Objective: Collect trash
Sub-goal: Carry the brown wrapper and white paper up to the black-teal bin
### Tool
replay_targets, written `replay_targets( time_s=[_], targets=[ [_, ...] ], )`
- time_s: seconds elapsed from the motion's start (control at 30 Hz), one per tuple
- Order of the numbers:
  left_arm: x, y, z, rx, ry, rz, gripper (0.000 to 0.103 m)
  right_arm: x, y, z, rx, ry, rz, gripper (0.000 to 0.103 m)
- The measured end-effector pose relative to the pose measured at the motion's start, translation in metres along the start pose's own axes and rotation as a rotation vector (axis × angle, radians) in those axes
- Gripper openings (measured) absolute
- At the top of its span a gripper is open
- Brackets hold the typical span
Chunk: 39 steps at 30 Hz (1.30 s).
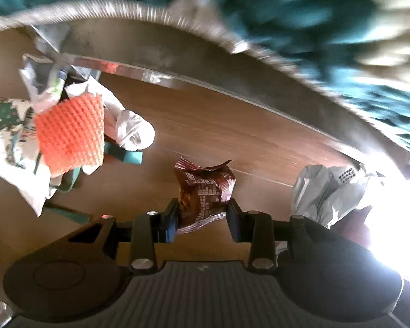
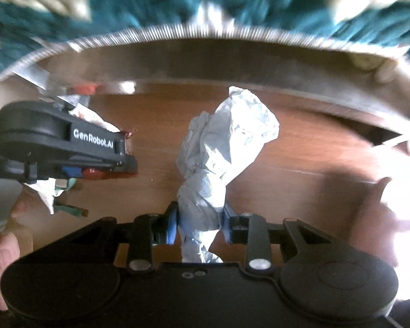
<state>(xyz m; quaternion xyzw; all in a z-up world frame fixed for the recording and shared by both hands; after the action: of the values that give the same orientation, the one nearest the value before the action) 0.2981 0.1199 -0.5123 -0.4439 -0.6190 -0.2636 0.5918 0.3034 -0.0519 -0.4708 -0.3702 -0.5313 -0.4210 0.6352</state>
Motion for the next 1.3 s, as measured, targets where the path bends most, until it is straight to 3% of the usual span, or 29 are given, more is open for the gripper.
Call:
replay_targets(
  time_s=[0.57, 0.8, 1.3],
  targets=[
    [0.212, -0.088, -0.045, -0.130, -0.082, -0.272, 0.035, 0.224, -0.079, 0.018, 0.037, -0.022, -0.287, 0.030],
    [0.293, -0.127, -0.073, -0.229, -0.109, -0.398, 0.035, 0.302, -0.113, 0.021, 0.070, -0.097, -0.413, 0.030],
    [0.441, -0.220, -0.187, -0.511, -0.234, -0.616, 0.036, 0.473, -0.176, -0.017, 0.048, -0.160, -0.680, 0.030]
  ],
)
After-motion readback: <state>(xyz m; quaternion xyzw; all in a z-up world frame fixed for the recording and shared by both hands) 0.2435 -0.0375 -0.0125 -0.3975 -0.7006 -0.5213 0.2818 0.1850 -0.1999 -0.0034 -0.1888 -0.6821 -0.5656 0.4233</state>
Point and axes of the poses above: each gripper's, at about its wrist camera, not at the fingertips, and x roughly against the way its jaws point, z to its left, y to its top, the point moved 6 cm from there along -x, roughly the way its jaws point, and after that the axes turned 10 degrees about z, right-handed, at the moved point
